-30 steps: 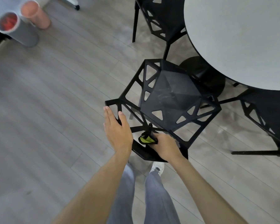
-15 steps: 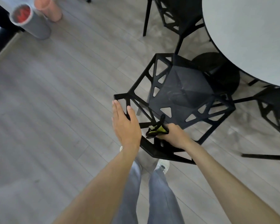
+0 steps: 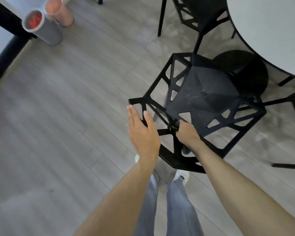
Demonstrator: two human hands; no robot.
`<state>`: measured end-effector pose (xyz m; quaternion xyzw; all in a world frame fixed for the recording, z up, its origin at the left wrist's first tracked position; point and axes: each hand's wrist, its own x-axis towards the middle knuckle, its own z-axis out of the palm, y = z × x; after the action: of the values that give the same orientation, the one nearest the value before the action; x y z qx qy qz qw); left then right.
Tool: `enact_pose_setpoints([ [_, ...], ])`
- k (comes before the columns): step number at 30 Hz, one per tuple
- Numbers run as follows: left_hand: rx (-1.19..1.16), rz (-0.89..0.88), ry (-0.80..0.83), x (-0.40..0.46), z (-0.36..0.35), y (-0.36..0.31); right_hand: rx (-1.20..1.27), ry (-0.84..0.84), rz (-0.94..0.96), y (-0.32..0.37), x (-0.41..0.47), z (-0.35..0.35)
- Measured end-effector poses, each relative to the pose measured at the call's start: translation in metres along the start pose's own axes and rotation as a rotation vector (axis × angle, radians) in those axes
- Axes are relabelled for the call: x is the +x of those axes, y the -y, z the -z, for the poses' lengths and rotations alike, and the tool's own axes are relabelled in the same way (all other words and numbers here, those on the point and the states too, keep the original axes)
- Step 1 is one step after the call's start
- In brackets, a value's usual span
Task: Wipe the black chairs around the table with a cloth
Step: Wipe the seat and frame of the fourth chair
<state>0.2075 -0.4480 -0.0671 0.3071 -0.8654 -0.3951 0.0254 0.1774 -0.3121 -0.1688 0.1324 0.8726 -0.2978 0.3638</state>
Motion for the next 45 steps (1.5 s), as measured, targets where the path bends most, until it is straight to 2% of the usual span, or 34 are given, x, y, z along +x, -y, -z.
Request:
enact_pose_setpoints([
  [4,-0.015,0.005,0.015,-0.001,0.002,-0.002,-0.005,0.094,0.100,0.000,-0.038,0.026],
  [8,-0.033,0.009,0.009,-0.001,0.003,0.000,-0.121,0.194,0.275,0.015,-0.098,0.067],
  [12,-0.093,0.042,0.012,-0.001,0.004,-0.002,-0.320,0.159,0.365,0.036,-0.147,0.085],
  [14,-0.147,0.053,0.017,0.000,0.004,-0.003,-0.289,0.094,0.378,0.039,-0.161,0.082],
  [17,-0.243,0.077,0.032,0.001,0.005,-0.005,-0.092,-0.045,0.331,0.050,-0.168,0.065],
  [19,-0.363,0.125,0.121,0.004,0.013,-0.002,0.048,-0.116,0.300,0.066,-0.164,0.049],
  [22,-0.511,0.205,0.236,0.023,0.031,0.001,0.116,-0.214,0.309,0.097,-0.148,0.025],
  [25,-0.396,0.181,0.266,0.056,0.037,-0.008,0.217,-0.287,0.326,0.116,-0.143,0.013],
  [28,-0.147,0.026,0.329,0.077,0.024,-0.020,0.284,-0.226,0.268,0.100,-0.132,0.008],
  [30,-0.080,-0.037,0.294,0.083,0.014,-0.017,0.259,-0.177,0.237,0.084,-0.113,0.005],
  [34,-0.040,-0.068,0.262,0.088,0.004,-0.003,0.088,-0.105,0.179,0.068,-0.060,-0.001],
  [37,-0.032,-0.052,0.263,0.089,0.002,-0.005,-0.018,-0.042,0.062,0.057,-0.018,-0.006],
  [42,-0.081,-0.017,0.269,0.088,0.005,-0.011,-0.077,-0.073,-0.107,0.059,0.006,-0.016],
  [45,-0.090,-0.009,0.268,0.086,0.007,-0.014,0.028,-0.013,-0.074,0.063,-0.015,-0.004],
])
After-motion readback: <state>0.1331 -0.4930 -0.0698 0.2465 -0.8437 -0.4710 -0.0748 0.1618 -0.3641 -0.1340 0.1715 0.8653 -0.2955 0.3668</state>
